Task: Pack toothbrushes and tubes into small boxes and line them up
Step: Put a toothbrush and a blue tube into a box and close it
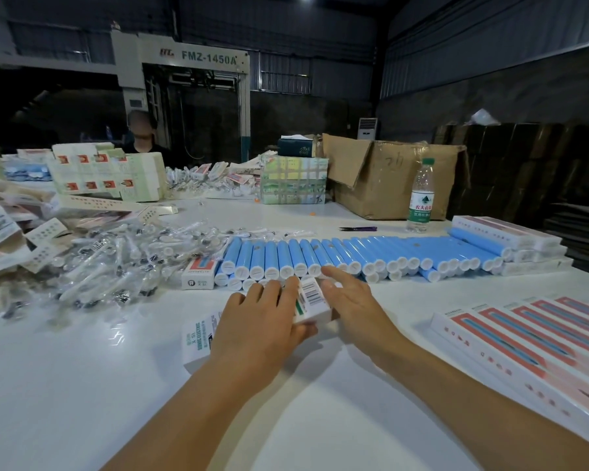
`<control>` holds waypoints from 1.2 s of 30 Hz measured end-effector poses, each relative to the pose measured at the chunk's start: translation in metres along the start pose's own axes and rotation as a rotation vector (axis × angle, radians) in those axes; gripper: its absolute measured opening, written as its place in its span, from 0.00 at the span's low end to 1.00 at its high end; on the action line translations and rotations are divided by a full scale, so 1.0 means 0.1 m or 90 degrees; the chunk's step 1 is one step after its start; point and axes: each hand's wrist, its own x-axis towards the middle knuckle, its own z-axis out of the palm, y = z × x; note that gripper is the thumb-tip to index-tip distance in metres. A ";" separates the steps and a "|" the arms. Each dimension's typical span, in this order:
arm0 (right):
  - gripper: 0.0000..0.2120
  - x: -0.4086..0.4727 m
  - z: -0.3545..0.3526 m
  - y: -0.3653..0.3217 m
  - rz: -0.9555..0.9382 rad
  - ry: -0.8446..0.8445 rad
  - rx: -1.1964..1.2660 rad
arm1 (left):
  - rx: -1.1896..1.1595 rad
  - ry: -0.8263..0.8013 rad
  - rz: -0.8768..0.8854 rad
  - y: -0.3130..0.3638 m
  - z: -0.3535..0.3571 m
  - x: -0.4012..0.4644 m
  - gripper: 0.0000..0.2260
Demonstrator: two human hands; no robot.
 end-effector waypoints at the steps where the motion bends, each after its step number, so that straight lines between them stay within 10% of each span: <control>1: 0.15 0.00 -0.01 -0.01 0.001 0.001 0.013 | 0.000 0.004 0.000 0.00 0.00 0.00 0.33; 7: 0.08 -0.12 -0.09 -0.08 -0.162 0.261 0.047 | 0.002 0.018 -0.041 0.02 -0.05 0.02 0.33; 28: 0.24 -0.10 0.12 -0.03 -0.074 0.149 -0.060 | 0.026 -0.001 -0.015 0.02 0.07 0.04 0.33; 36: 0.11 -0.08 0.13 -0.02 -0.021 0.114 -0.029 | 0.042 -0.019 0.001 0.07 0.05 0.03 0.34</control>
